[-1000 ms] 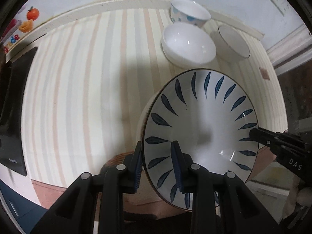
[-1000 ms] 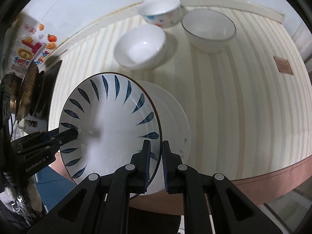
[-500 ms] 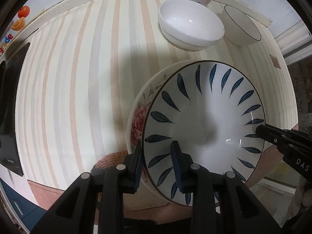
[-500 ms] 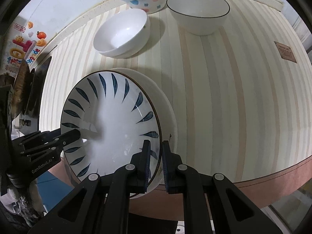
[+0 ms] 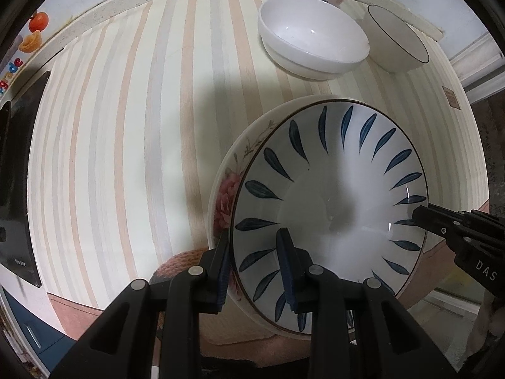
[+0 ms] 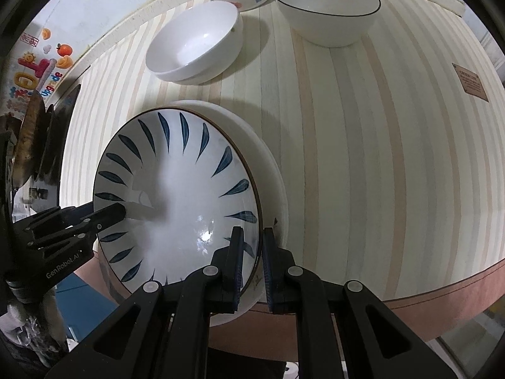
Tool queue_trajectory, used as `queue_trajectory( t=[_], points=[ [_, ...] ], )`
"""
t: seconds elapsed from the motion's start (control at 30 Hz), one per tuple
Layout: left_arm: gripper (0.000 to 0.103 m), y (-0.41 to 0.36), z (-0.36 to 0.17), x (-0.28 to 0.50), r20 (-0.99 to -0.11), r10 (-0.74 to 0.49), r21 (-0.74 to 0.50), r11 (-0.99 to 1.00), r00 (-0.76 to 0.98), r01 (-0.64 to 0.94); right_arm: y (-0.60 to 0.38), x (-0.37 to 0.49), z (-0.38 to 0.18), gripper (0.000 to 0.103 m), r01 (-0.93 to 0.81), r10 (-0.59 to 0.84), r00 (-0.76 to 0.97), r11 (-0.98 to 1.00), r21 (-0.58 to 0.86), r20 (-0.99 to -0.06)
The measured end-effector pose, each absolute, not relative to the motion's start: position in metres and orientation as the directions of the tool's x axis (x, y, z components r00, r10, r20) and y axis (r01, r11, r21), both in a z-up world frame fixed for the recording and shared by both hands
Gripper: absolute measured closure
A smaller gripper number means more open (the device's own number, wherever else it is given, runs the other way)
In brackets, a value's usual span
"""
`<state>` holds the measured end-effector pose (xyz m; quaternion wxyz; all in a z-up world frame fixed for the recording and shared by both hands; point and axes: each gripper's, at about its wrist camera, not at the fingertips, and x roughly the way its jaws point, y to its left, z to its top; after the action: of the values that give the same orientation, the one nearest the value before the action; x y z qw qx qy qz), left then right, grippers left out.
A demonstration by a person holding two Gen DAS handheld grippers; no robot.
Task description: Organize plates and bowls
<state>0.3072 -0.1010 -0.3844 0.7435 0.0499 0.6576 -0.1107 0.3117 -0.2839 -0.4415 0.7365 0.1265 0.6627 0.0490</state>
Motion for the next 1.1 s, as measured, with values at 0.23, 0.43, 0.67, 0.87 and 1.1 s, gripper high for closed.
queue_trajectory(
  t=[0.23,0.43,0.67,0.87,1.1],
  points=[
    [0.078,-0.102,-0.387,0.307,-0.989,-0.101,-0.074,0.97,0.108,0.23,-0.285,0.312,-0.444,0.09,0.112,0.249,0.118,0.959,0.262,-0.961],
    [0.078,-0.096,-0.388,0.311,-0.989,-0.121,-0.101,0.973,0.084,0.207,-0.288,0.31,-0.445,0.087,0.147,0.265,0.118,0.948,0.281,-0.957],
    [0.078,-0.084,-0.388,0.319,-0.986,-0.157,-0.146,0.976,0.059,0.161,-0.295,0.311,-0.446,0.087,0.194,0.293,0.118,0.93,0.311,-0.949],
    [0.078,-0.079,-0.376,0.318,-0.985,-0.143,-0.125,0.978,0.097,0.168,-0.295,0.312,-0.436,0.086,0.19,0.277,0.139,0.935,0.3,-0.951],
    [0.078,-0.071,-0.326,0.287,-0.968,-0.151,-0.111,0.973,0.198,0.201,-0.278,0.289,-0.382,0.086,0.124,0.198,0.223,0.965,0.23,-0.954]
  ],
)
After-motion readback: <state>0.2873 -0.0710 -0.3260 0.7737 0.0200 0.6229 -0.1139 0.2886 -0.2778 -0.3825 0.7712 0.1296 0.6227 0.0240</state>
